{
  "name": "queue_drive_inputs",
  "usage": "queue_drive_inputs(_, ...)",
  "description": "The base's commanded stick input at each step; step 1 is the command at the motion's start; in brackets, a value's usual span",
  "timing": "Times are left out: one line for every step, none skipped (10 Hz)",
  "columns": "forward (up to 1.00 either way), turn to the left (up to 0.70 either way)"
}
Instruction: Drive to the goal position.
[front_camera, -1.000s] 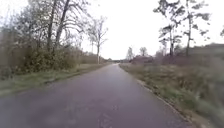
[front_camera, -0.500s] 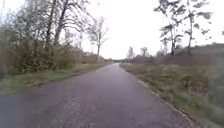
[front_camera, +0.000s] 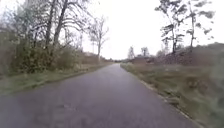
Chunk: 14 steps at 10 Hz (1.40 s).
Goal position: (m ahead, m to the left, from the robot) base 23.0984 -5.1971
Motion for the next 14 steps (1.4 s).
queue_drive_inputs(0.7, 0.0)
queue_drive_inputs(0.7, 0.0)
queue_drive_inputs(0.7, 0.0)
queue_drive_inputs(0.7, 0.0)
queue_drive_inputs(0.7, 0.0)
queue_drive_inputs(0.7, 0.0)
queue_drive_inputs(0.7, 0.0)
queue_drive_inputs(0.7, 0.0)
queue_drive_inputs(0.7, -0.19)
queue_drive_inputs(0.7, -0.27)
queue_drive_inputs(0.7, -0.27)
queue_drive_inputs(0.7, -0.27)
queue_drive_inputs(0.7, -0.27)
queue_drive_inputs(0.7, -0.27)
